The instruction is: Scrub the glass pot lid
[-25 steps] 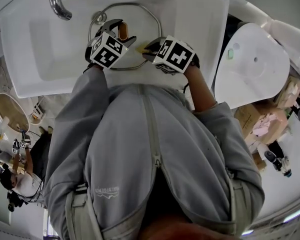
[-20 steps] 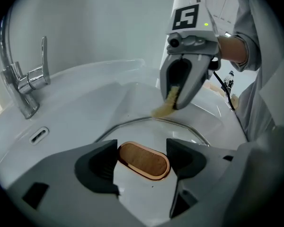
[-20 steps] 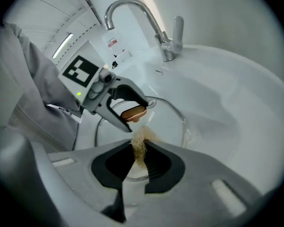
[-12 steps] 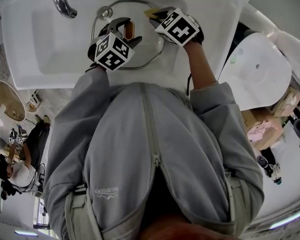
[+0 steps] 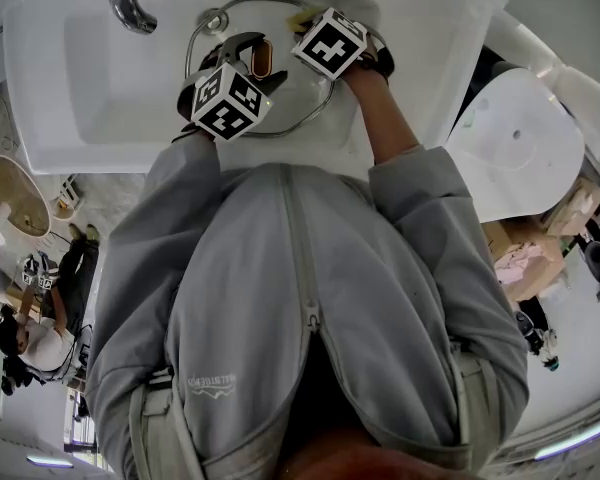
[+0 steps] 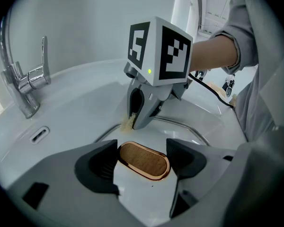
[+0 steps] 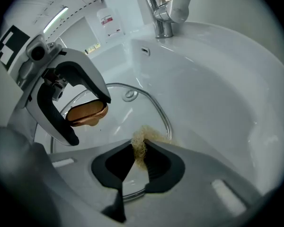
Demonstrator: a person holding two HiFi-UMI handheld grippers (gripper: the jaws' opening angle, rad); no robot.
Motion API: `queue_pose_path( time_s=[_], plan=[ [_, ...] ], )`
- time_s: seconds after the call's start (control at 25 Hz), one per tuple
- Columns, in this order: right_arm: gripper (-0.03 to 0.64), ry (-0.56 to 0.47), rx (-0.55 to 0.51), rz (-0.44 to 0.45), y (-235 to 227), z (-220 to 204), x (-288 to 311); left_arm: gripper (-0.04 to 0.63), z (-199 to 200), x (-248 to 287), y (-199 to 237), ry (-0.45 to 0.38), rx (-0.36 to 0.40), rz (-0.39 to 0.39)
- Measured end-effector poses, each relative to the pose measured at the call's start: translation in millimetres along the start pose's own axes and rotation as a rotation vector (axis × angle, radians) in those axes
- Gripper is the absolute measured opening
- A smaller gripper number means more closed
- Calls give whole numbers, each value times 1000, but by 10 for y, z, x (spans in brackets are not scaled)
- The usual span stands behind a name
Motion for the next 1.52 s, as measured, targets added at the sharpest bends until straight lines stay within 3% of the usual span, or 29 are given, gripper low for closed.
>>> queue_pose_path(
  time_s=[0.16, 0.76, 1.52],
  plan=[
    [49, 70, 50, 5, 87, -152, -60, 318, -3, 7, -13, 4, -2, 7],
    [48, 47, 82, 69, 803, -391, -247, 318, -33, 18, -41, -8, 4, 32],
    [49, 99, 149, 112, 1411, -854, -351, 318, -3, 15, -77, -32, -7, 66]
  ],
)
Point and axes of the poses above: the fingertips, and each gripper's own axes: x forward along the fingers, y to its left, z out of its top, the point moved 8 cm from there along -x, backward along the fingers, and after that the axes turned 5 degrees about -y, right-handed, at the moved point
